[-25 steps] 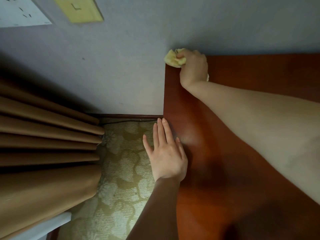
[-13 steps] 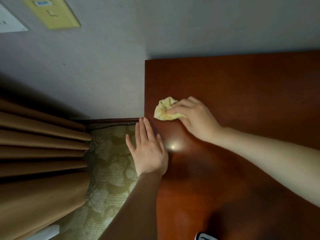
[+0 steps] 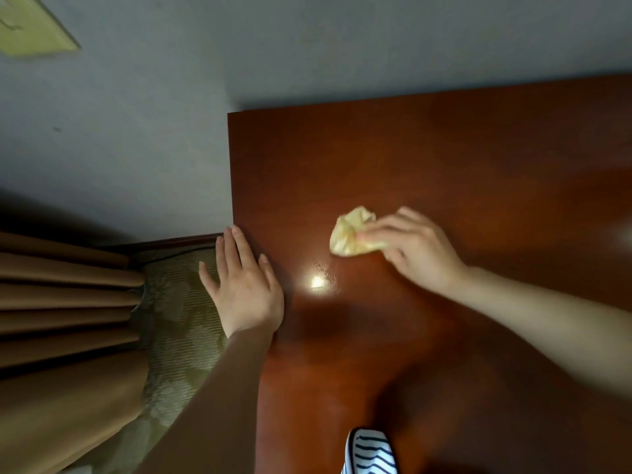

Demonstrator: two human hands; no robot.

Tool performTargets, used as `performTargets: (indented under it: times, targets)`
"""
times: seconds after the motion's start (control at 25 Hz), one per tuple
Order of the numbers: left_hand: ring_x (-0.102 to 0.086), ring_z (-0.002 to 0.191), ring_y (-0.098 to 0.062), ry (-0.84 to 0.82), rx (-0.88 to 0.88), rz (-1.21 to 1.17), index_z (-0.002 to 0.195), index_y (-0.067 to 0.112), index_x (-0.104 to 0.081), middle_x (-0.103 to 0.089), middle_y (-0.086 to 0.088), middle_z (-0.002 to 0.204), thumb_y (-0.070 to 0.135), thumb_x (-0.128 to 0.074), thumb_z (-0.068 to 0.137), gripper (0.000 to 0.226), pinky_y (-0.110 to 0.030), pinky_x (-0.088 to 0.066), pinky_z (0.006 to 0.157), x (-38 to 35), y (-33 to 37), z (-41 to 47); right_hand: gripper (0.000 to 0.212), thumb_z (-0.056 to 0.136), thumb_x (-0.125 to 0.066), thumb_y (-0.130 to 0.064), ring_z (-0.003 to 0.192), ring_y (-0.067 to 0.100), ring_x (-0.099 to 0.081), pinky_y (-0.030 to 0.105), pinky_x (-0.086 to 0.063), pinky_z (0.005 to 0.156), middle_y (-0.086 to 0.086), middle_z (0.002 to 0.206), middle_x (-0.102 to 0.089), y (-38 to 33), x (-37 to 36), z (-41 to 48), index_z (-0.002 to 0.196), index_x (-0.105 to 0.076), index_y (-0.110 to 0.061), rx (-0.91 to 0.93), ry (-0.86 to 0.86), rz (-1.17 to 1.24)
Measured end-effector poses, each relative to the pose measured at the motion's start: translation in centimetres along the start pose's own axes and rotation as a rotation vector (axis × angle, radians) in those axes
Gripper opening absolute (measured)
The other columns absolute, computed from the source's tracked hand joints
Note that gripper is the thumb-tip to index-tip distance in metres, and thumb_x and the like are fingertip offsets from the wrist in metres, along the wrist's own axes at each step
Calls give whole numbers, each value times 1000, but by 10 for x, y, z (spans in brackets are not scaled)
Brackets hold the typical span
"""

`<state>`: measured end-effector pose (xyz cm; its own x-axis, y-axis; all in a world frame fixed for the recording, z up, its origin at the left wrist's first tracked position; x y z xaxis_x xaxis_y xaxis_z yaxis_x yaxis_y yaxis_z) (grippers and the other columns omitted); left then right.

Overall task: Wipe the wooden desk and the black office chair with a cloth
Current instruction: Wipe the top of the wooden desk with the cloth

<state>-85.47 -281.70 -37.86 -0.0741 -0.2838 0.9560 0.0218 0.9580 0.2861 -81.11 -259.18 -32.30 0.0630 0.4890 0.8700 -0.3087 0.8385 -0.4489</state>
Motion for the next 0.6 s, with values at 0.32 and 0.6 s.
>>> performTargets:
  times: [0.32,0.6]
  targets:
    - [-15,145,-22,22,-6,38,150,8,-17,-24,-9,155,29,-22,96,58,-49,-4,116,3,2,-1,34,92,-52,-8,107,30,-51,38,-44,82,8,116,-60,133,46,41,120,-62,-24,-823,272,-238]
    - [-16,145,-23,40,15,111,151,10,-18,-25,-7,155,33,-16,93,62,-52,-6,114,3,3,-2,35,86,-58,-1,99,31,-53,37,-40,90,8,109,-63,100,34,20,117,-65,-17,-529,140,-113]
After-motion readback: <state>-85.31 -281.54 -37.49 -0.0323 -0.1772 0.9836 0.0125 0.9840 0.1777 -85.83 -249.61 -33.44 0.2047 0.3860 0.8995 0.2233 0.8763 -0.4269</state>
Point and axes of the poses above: each hand's wrist, its own z-axis towards the middle knuckle, its own x-axis out of the back of the hand, y = z × x, the point moved 7 cm from there along z, towards the middle knuckle
